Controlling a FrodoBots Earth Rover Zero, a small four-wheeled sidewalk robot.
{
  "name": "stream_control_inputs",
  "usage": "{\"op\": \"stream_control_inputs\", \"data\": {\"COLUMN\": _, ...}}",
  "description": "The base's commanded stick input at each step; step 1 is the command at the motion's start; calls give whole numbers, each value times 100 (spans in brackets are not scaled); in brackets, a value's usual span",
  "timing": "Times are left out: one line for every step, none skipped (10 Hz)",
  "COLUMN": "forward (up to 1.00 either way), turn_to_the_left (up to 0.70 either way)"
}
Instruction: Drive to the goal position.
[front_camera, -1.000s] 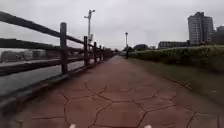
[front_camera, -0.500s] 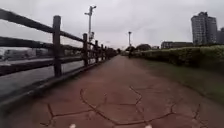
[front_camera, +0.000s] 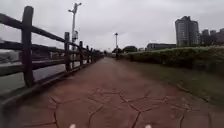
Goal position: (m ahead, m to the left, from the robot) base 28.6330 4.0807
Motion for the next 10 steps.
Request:
{"op": "stream_control_inputs", "data": {"forward": 100, "turn_to_the_left": 0}}
{"op": "stream_control_inputs", "data": {"forward": 100, "turn_to_the_left": 0}}
{"op": "stream_control_inputs", "data": {"forward": 100, "turn_to_the_left": 0}}
{"op": "stream_control_inputs", "data": {"forward": 100, "turn_to_the_left": 0}}
{"op": "stream_control_inputs", "data": {"forward": 100, "turn_to_the_left": 0}}
{"op": "stream_control_inputs", "data": {"forward": 100, "turn_to_the_left": 0}}
{"op": "stream_control_inputs", "data": {"forward": 100, "turn_to_the_left": 0}}
{"op": "stream_control_inputs", "data": {"forward": 100, "turn_to_the_left": 0}}
{"op": "stream_control_inputs", "data": {"forward": 100, "turn_to_the_left": 0}}
{"op": "stream_control_inputs", "data": {"forward": 100, "turn_to_the_left": 0}}
